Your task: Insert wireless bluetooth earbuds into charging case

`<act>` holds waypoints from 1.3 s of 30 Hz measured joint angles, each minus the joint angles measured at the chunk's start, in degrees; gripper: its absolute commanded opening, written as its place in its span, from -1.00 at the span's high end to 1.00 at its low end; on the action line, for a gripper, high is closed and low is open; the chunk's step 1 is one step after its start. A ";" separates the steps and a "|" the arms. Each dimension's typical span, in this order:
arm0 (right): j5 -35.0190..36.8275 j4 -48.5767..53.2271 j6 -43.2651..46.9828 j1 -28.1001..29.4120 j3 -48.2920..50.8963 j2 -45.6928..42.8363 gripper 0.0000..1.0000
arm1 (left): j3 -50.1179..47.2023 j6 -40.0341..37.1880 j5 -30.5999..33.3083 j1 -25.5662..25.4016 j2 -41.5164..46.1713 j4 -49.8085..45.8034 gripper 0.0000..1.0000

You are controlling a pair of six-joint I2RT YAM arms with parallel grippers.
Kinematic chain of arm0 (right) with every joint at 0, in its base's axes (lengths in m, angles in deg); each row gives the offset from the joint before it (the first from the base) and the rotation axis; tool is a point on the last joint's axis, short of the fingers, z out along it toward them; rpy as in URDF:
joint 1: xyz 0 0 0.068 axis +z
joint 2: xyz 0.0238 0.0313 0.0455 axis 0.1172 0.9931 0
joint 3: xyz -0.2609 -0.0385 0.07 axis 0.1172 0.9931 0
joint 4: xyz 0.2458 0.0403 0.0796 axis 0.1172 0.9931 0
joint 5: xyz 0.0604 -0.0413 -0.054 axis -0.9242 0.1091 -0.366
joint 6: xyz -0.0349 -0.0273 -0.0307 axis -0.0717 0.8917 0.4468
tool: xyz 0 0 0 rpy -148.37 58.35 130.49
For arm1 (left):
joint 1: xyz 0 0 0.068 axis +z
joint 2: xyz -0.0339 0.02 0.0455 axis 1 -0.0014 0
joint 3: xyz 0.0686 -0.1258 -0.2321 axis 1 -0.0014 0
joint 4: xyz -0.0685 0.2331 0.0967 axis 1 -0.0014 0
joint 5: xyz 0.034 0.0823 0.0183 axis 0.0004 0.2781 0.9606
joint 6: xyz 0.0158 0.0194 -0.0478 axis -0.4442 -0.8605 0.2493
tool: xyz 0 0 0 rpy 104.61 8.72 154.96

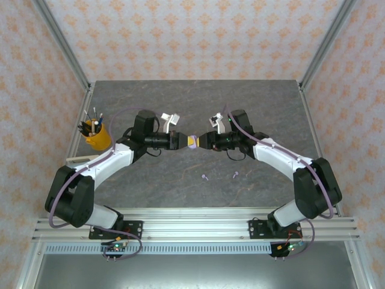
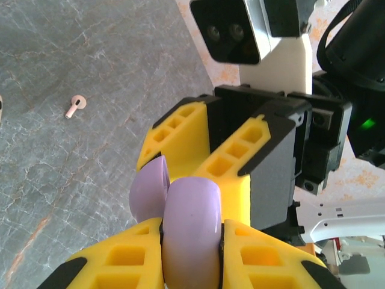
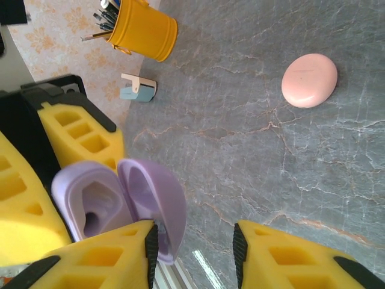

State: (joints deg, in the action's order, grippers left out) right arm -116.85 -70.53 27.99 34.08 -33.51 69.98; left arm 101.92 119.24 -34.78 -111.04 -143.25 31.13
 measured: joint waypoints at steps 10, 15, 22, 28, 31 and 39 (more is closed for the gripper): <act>-0.72 0.00 0.20 -0.42 -0.09 0.02 0.27 | 0.70 -0.87 0.00 -0.26 -0.22 -0.70 1.00; -1.97 0.00 0.35 -0.42 -0.13 0.11 0.30 | 1.46 -0.90 -0.02 -0.28 -0.24 -0.87 1.00; -2.82 0.04 0.52 -0.48 -0.85 1.20 0.44 | 2.40 -1.05 0.22 -0.66 -1.03 -1.33 1.00; -2.82 0.79 0.68 -0.50 -1.90 1.70 0.65 | 2.47 -1.05 0.68 -0.66 -1.36 -1.70 1.00; -2.80 1.44 0.79 -0.50 -2.45 1.81 0.77 | 2.47 -1.07 0.94 -0.66 -1.36 -1.68 1.00; -2.56 3.04 1.27 -0.52 -3.02 2.19 1.00 | 2.47 -1.07 1.99 -1.03 -1.36 -1.77 0.52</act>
State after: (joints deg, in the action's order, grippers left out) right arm -119.41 -67.49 29.26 33.56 -36.52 72.17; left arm 104.39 118.16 -32.79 -112.07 -144.60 29.36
